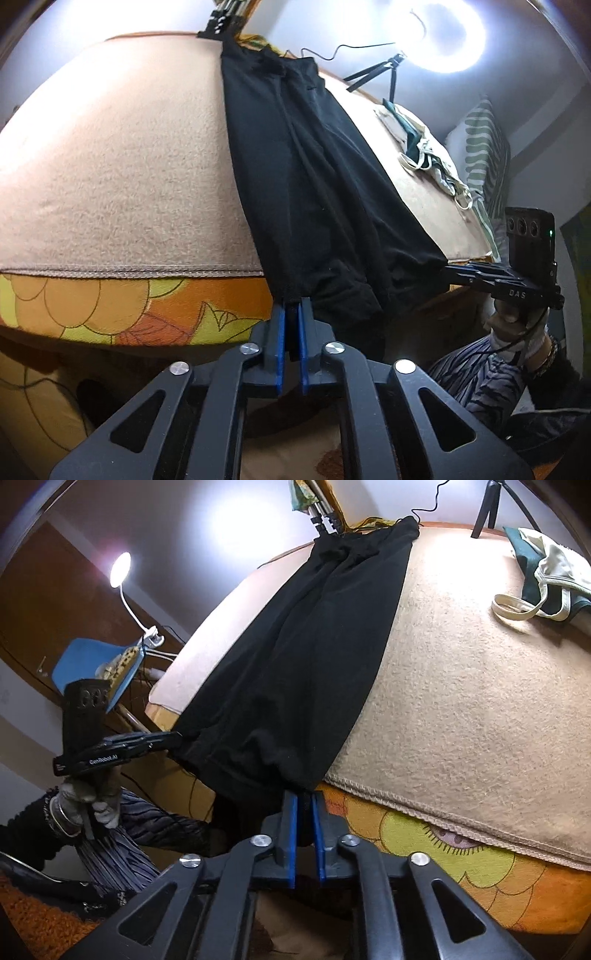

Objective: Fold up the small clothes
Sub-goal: 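Lift the hem with both grippers and fold it over toward the collar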

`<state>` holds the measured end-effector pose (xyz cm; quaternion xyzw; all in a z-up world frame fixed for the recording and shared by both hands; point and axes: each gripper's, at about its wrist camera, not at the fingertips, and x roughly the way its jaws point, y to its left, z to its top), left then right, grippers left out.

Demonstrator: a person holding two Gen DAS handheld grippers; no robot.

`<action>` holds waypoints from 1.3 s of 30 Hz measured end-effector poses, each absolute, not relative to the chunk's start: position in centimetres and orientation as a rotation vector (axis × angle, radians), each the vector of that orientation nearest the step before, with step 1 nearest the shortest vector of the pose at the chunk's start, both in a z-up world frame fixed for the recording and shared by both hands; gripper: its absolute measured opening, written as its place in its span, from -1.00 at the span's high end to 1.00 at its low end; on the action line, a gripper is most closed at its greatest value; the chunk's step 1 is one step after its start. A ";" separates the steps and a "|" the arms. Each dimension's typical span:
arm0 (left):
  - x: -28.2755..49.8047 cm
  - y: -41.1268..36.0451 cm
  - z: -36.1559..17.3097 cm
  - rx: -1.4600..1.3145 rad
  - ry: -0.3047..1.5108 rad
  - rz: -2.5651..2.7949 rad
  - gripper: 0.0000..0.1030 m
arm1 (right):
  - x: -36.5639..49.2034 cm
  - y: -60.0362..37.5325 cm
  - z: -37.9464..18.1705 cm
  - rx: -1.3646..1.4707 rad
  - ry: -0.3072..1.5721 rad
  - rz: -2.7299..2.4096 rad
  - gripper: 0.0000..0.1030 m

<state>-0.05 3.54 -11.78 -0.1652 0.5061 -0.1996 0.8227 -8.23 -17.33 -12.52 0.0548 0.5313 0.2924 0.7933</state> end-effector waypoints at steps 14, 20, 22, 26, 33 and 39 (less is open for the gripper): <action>0.1 3.0 -11.8 -0.356 1.072 -0.469 0.89 | -7.5 -16.0 -13.9 0.135 1.198 0.672 0.84; 0.5 3.6 -11.2 -0.423 1.054 -0.495 0.93 | -7.1 -16.8 -13.5 0.271 1.181 0.718 0.93; 1.0 3.7 -10.6 -0.451 1.039 -0.507 0.93 | -6.8 -17.1 -13.0 0.321 1.161 0.729 0.93; 2.2 3.8 -9.5 -0.476 1.006 -0.521 0.93 | -5.8 -17.9 -12.0 0.406 1.129 0.731 0.93; 4.9 3.8 -7.8 -0.494 0.950 -0.524 0.93 | -3.8 -18.0 -10.5 0.470 1.090 0.703 0.93; 7.0 4.1 -7.6 -0.500 0.943 -0.497 0.93 | -1.3 -18.0 -10.1 0.500 1.077 0.669 0.93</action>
